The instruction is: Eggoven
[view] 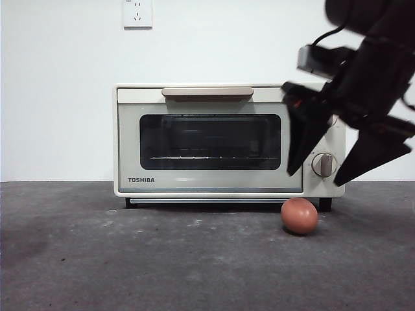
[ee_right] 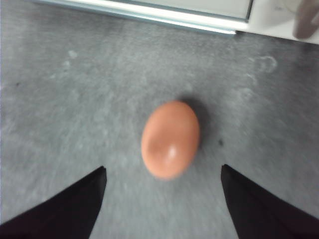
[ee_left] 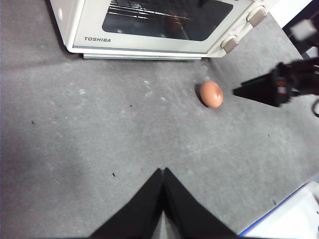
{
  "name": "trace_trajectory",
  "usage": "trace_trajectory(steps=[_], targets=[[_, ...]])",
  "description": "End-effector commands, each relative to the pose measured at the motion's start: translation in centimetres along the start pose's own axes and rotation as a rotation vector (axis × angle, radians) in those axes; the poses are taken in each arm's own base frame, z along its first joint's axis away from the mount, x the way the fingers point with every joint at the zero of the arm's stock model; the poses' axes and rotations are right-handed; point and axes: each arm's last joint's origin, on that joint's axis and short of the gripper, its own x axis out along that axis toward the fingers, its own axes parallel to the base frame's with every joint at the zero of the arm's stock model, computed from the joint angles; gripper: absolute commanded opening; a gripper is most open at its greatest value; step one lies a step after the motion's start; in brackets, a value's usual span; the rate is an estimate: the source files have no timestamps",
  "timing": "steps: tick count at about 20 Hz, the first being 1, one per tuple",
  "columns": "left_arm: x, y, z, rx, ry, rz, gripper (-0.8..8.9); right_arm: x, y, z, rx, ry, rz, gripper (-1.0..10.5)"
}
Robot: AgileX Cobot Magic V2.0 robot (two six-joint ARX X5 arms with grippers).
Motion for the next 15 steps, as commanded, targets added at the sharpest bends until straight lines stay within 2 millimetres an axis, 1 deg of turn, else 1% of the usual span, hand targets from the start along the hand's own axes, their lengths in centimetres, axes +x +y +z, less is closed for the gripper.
trace_trajectory(steps=[1, 5, 9, 15], targets=[[-0.2, -0.3, 0.5, 0.034, -0.016, -0.007, 0.07, 1.6, 0.4, 1.0, 0.006, 0.02, -0.006, 3.7], [-0.2, -0.3, 0.5, 0.034, -0.015, -0.007, 0.07, 3.6, 0.4, 1.7, 0.009, 0.057, -0.036, 3.7], [-0.2, -0.3, 0.5, 0.034, -0.015, -0.007, 0.07, 5.2, 0.3, 1.7, 0.006, 0.072, -0.037, 3.7], [0.0, -0.1, 0.6, 0.027, -0.006, -0.006, 0.07, 6.7, 0.0, 1.4, 0.009, 0.094, -0.045, 3.6]])
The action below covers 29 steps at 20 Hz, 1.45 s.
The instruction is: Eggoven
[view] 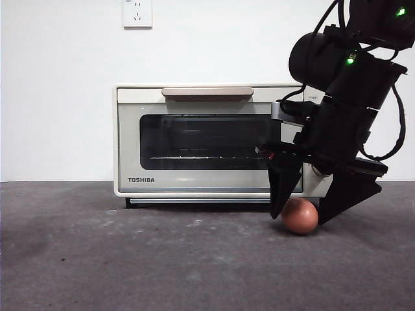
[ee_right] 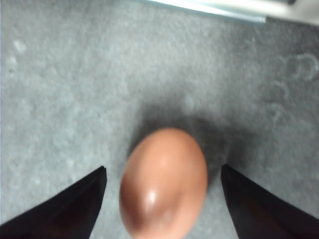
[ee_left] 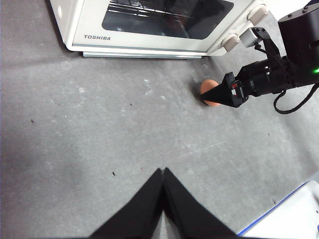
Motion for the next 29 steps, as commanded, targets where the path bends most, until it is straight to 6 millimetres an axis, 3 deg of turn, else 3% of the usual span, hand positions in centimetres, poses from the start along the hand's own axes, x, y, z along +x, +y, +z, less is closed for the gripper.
trace_trajectory(steps=[1, 9, 14, 17, 22, 25, 29], targets=[[-0.2, -0.2, 0.5, 0.033, -0.015, -0.006, 0.07, 0.7, 0.3, 0.4, 0.004, -0.003, 0.001, 3.5], [0.0, -0.1, 0.6, 0.026, -0.005, -0.005, 0.07, 1.2, 0.5, 0.1, -0.001, 0.022, 0.003, 0.2], [0.5, 0.1, 1.3, 0.024, -0.032, -0.014, 0.07, -0.2, 1.0, 0.3, -0.013, -0.006, 0.044, 0.0], [1.4, -0.1, 2.5, 0.029, -0.066, -0.054, 0.07, -3.2, 2.0, 0.6, -0.039, -0.076, 0.079, 0.0], [4.0, -1.4, 5.8, 0.1, -0.095, -0.068, 0.07, -10.9, 3.3, -0.1, -0.089, -0.228, 0.151, 0.0], [6.5, -2.7, 8.7, 0.16, -0.123, -0.093, 0.07, -15.6, 3.2, -1.5, -0.117, -0.323, 0.179, 0.0], [10.8, -3.8, 12.3, 0.204, -0.141, -0.095, 0.07, -20.2, 2.7, -3.5, -0.13, -0.427, 0.198, 0.0]])
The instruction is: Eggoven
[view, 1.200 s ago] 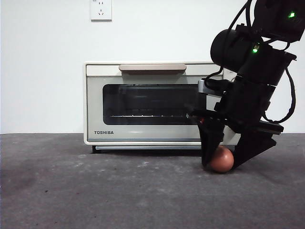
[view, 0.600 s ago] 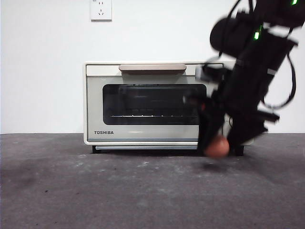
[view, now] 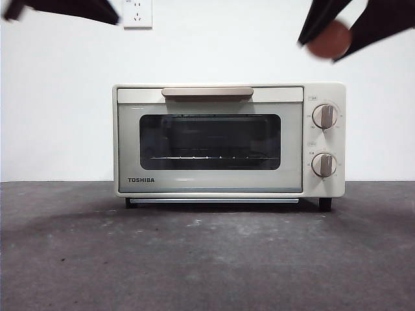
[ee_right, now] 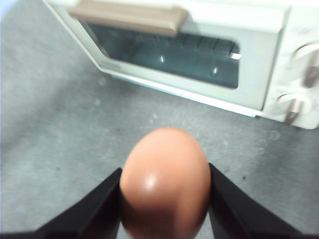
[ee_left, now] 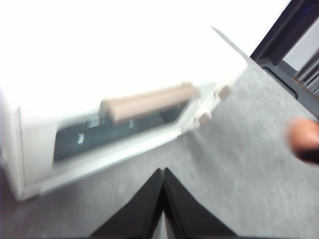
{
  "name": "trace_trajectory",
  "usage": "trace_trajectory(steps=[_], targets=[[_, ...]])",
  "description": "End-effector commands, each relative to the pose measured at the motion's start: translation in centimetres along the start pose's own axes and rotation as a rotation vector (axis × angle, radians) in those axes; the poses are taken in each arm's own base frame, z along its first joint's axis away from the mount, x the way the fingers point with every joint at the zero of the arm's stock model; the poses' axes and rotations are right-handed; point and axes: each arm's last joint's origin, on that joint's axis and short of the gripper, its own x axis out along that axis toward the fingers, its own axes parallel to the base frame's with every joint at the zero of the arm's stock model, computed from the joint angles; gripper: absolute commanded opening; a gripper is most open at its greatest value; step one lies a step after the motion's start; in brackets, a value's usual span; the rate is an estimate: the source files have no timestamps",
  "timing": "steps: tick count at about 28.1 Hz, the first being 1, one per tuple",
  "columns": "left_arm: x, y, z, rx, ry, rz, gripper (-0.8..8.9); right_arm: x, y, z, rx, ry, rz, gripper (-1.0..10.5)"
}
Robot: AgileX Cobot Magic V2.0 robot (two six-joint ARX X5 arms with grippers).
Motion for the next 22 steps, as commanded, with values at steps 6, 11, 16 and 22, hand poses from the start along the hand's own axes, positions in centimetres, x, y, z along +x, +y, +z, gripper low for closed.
trace_trajectory(steps=[6, 11, 16, 22], targets=[[6.5, 0.6, 3.0, 0.045, 0.027, -0.003, 0.07, -4.9, 0.6, -0.2, -0.03, -0.132, 0.012, 0.0], [9.7, 0.9, 3.6, 0.053, 0.062, -0.01, 0.07, -6.6, 0.7, -0.8, -0.034, -0.159, 0.018, 0.0], [11.7, 1.2, 3.3, 0.065, 0.082, 0.008, 0.07, -7.4, 0.7, -1.1, -0.036, -0.176, 0.023, 0.0], [13.2, 1.4, 2.6, 0.093, 0.091, 0.052, 0.07, -7.4, 0.7, -1.2, -0.038, -0.169, 0.021, 0.0]])
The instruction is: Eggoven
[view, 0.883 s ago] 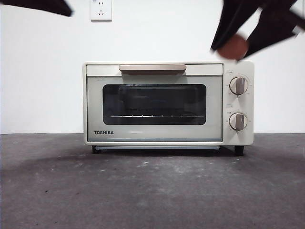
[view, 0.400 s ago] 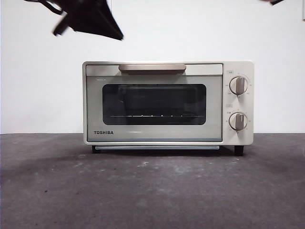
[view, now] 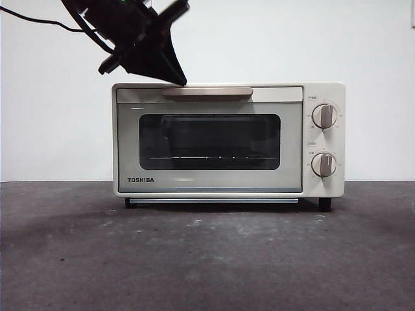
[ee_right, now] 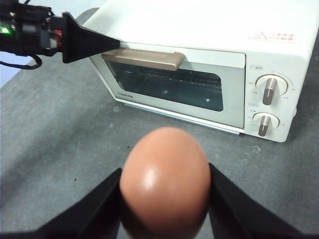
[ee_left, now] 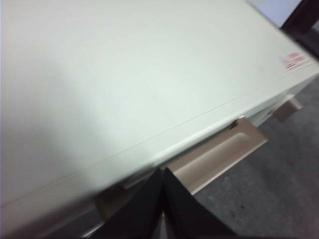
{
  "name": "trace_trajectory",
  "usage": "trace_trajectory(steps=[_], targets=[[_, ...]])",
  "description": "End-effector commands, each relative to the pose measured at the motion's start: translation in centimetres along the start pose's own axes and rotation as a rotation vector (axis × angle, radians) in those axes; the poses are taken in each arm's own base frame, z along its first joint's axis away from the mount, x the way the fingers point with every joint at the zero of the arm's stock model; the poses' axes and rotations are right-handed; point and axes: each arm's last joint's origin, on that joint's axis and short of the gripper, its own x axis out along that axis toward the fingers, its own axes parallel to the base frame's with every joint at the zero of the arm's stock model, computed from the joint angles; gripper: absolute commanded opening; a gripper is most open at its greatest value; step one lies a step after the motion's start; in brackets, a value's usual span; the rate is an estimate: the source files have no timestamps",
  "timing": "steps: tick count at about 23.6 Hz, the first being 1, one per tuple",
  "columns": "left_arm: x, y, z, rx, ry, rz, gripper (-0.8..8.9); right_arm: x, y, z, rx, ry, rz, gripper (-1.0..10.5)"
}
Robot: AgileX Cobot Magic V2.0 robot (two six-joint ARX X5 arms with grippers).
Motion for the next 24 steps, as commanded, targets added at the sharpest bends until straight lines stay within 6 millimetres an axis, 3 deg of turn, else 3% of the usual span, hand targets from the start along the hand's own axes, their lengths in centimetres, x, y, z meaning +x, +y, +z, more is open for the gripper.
trace_trajectory(steps=[1, 12, 24], targets=[[0.9, -0.2, 0.3, 0.035, -0.016, -0.004, 0.07, -0.2, 0.2, 0.4, -0.019, -0.009, 0.005, 0.0], [2.1, 0.0, -0.6, 0.03, 0.032, 0.019, 0.07, -0.2, 0.2, 0.3, -0.029, 0.005, 0.004, 0.0], [2.8, -4.7, -3.7, 0.103, 0.283, -0.07, 0.07, -0.1, 0.2, 0.4, -0.037, -0.003, 0.006, 0.0]])
